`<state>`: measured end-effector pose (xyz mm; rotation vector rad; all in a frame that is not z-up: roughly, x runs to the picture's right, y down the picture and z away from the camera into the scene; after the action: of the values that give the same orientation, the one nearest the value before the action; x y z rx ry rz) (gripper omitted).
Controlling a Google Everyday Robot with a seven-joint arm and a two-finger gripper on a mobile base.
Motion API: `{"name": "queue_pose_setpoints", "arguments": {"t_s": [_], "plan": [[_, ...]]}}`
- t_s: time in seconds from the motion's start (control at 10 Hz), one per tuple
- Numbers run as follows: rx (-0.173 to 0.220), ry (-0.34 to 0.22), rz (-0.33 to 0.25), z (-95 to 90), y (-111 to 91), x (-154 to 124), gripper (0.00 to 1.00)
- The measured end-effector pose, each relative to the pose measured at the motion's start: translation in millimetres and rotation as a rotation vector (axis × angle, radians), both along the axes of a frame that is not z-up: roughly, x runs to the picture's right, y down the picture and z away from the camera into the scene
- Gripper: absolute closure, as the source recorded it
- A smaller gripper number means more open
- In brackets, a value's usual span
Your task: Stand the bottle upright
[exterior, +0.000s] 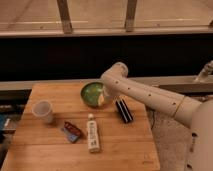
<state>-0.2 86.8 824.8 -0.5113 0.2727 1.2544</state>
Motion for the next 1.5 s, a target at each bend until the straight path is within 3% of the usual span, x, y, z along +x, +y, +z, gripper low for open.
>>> {"name": "queue_pose_setpoints", "arguments": {"t_s": [0.3,0.4,0.8,1.0,1.5], "plan": [[0.002,-0.038,-0.063,-33.4,31.6,-62.2,0.32],[0.001,-0.038,-0.074,-38.1,36.9,-68.0,0.32],[-0.001,-0.037,-0.076,-38.2,37.5,-68.6,0.32],[-0.03,-0.05,-0.107,-34.0,54.7,-83.0,0.32],[-0.055,-0.015,-0.105,-34.4,66.0,-81.7,0.32]]}}
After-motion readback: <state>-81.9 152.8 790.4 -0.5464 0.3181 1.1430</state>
